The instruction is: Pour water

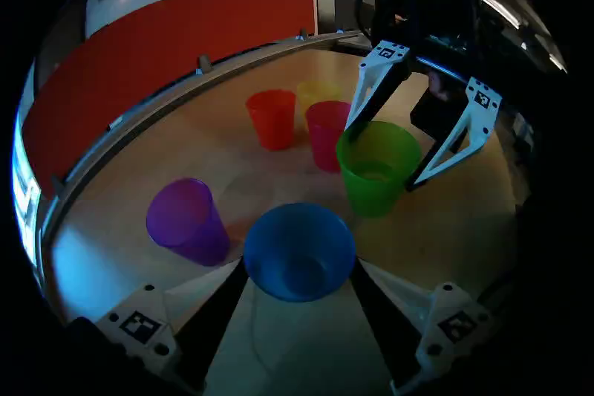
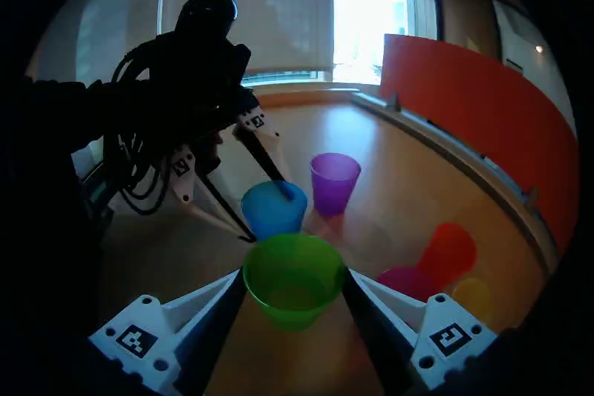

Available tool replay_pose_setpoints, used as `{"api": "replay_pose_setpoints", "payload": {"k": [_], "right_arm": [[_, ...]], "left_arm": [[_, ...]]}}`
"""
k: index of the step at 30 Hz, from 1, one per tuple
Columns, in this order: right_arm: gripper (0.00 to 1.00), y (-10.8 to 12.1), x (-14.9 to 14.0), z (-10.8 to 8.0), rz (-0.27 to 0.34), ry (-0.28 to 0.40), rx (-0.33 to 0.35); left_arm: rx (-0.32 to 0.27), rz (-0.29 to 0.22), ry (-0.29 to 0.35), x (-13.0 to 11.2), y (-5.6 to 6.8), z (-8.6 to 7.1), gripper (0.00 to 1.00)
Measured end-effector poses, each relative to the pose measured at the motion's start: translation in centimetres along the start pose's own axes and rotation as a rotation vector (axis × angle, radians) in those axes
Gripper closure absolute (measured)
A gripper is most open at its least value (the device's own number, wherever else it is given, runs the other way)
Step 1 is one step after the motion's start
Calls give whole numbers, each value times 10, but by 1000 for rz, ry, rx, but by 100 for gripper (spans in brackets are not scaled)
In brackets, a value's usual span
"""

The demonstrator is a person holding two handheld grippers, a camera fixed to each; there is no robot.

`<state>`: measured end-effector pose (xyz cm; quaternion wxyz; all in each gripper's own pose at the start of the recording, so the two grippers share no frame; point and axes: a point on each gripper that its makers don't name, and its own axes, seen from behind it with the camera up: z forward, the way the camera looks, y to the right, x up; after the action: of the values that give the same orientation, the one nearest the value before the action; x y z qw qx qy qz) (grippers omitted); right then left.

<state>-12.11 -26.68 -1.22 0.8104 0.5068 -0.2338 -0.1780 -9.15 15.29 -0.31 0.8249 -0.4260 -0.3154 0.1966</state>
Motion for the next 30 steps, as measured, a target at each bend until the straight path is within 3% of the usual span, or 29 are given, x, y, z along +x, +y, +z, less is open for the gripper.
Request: {"api": "replay_pose_setpoints", "payload": {"k": [12, 20, 30], "right_arm": [[8, -2, -16, 12, 2, -15, -2], [8, -3, -19, 12, -1, -10, -4], [7, -4, -26, 5, 4, -5, -15]], "left_arm": [[29, -47, 8, -8, -3, -19, 3], [29, -38, 29, -5, 4, -29, 3], [37, -32, 17, -7, 5, -31, 3]]}}
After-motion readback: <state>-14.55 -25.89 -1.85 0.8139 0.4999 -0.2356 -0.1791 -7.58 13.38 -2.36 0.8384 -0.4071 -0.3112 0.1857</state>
